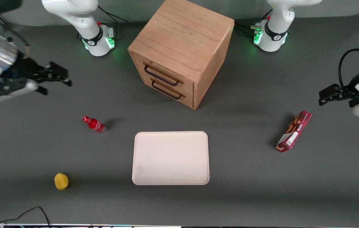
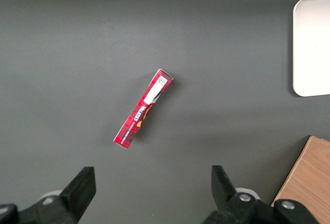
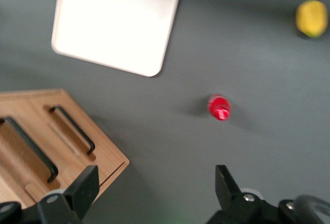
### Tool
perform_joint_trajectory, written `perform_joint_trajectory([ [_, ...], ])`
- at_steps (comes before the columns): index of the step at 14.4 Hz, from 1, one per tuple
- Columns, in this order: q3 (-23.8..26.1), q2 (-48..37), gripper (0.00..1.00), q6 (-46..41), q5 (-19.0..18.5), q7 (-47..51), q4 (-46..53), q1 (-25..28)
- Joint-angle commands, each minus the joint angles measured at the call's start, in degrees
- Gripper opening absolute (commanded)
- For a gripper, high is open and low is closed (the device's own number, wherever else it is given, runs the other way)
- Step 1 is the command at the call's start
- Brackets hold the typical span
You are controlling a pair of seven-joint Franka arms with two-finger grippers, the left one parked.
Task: Open upper drawer
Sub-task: 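Move the right gripper toward the wooden cabinet's upper drawer handle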
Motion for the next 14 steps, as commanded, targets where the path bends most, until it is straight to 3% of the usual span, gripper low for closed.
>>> perform_joint_trajectory([
  [1, 3.3, 2.0, 1.00, 0.1, 2.9, -6.0, 0.4, 0.4],
  [7, 12.7, 7.8, 1.00, 2.1, 4.0, -9.6, -0.5, 0.5],
  [11, 18.1, 8.9, 1.00, 10.8, 3.8, -10.8, -6.3, 0.6],
  [14, 19.3, 9.9, 1.00, 13.9, 3.3, -11.0, -7.8, 1.7],
])
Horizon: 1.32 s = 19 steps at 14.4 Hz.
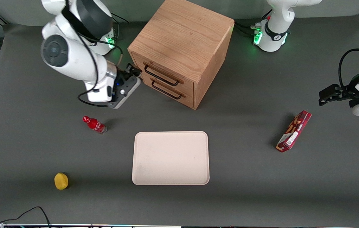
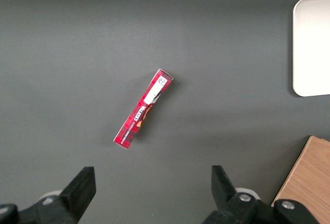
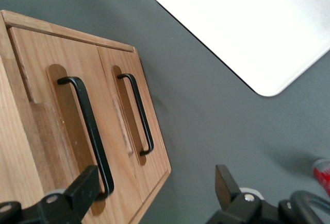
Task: Open upper drawer
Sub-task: 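Lower the right gripper onto the upper drawer's black handle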
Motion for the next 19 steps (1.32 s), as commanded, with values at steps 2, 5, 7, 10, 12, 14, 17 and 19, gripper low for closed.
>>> perform_joint_trajectory([
  [2, 0.6, 1.0, 1.00, 3.3, 0.1, -2.0, -1.6, 2.6],
  [5, 0.8, 0.7, 1.00, 5.4, -0.1, -1.9, -3.9, 4.3],
  [7, 0.8, 0.5, 1.00, 7.5, -0.2, -1.8, -5.7, 4.5],
  [10, 2.5, 0.7, 1.00, 9.2, -0.2, -1.4, -7.4, 4.5],
  [12, 3.1, 0.7, 1.00, 9.5, -0.2, -1.2, -8.5, 4.9],
  [14, 3.2, 0.6, 1.00, 9.9, -0.2, -1.1, -9.2, 5.0],
  [17, 3.2, 0.4, 1.00, 10.8, -0.1, -0.8, -10.5, 6.4],
  [19, 3.2, 0.6, 1.00, 11.3, 0.0, -0.8, -11.0, 6.4],
])
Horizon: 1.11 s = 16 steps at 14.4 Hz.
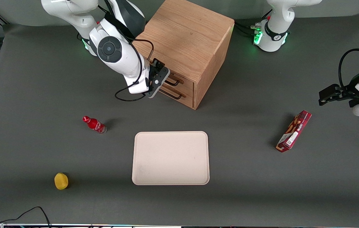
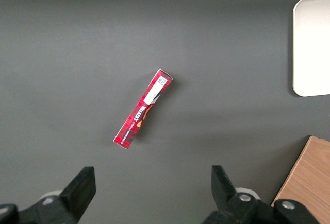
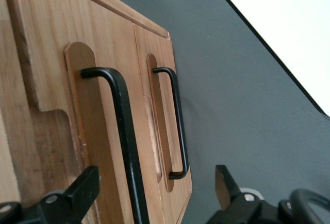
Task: Open upper drawer
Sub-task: 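Lower the right gripper onto the upper drawer's black handle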
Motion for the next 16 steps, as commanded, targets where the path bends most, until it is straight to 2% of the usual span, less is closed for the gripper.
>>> perform_joint_trajectory([
  [1, -0.1, -0.4, 1.00, 1.9, 0.3, -0.3, -2.0, 0.9],
  [8, -0.1, 0.4, 1.00, 2.8, 0.3, -0.2, -2.4, 1.2],
  [16, 0.0, -0.3, 1.00, -1.1, 1.1, -0.2, -1.6, 0.4],
])
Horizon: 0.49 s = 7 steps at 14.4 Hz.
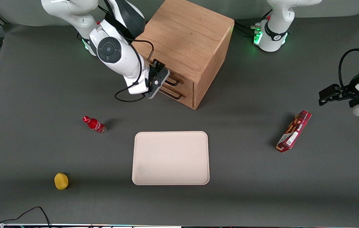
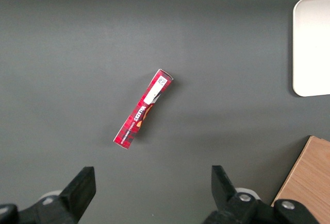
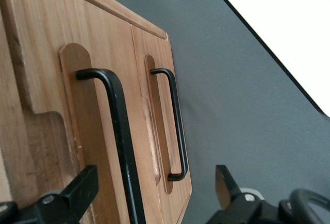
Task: Open upper drawer
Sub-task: 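Lower the right gripper onto the upper drawer's black handle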
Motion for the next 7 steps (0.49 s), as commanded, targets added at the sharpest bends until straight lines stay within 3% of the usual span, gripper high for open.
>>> perform_joint_trajectory([
  [1, 0.1, -0.4, 1.00, -2.4, 1.0, -0.2, -0.9, 0.5],
  [7, 0.2, -0.3, 1.00, -5.6, 2.4, -0.3, 0.7, 0.1],
])
